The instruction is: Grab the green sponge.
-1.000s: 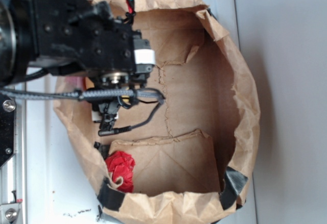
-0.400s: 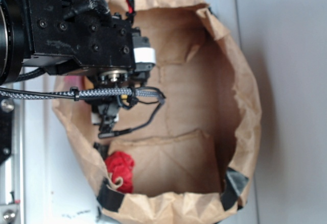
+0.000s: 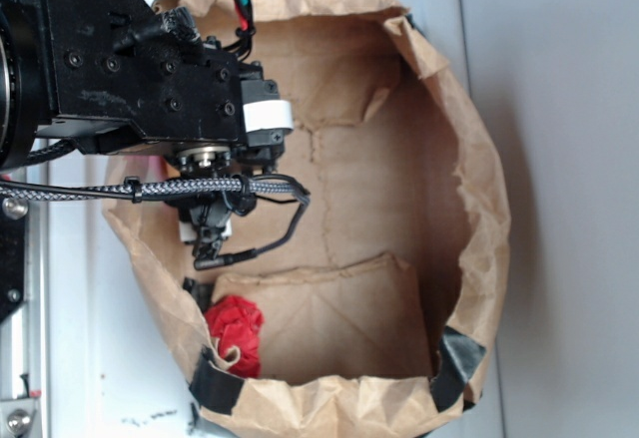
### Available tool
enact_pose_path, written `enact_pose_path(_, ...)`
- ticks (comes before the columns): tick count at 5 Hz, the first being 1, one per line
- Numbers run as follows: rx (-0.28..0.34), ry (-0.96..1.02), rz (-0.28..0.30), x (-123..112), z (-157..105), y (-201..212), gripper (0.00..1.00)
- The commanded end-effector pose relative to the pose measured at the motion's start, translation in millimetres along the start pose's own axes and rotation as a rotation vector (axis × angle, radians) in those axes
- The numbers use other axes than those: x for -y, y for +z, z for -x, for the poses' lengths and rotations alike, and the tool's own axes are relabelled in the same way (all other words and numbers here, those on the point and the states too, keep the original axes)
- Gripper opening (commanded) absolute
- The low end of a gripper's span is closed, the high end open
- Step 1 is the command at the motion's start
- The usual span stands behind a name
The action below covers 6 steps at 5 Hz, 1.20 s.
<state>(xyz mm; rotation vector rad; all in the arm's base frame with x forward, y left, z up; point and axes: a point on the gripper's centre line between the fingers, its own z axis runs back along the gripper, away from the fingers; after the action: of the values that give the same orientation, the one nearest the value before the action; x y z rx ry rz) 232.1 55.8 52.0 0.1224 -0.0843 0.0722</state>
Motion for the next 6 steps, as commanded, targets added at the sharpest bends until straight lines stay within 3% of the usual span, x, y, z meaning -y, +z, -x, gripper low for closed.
enact_pose_path(1,0.048,-0.005,-0.032,1,-8,-3,1.00)
enact_pose_path(4,0.059,-0.008,-0.065,3,-7,-16,1.00)
enact_pose_path(5,0.056,-0.005,-0.070,4,-8,-17,0.83)
enact_pose_path(6,0.056,0.041,-0.064,7,-17,-13,0.00)
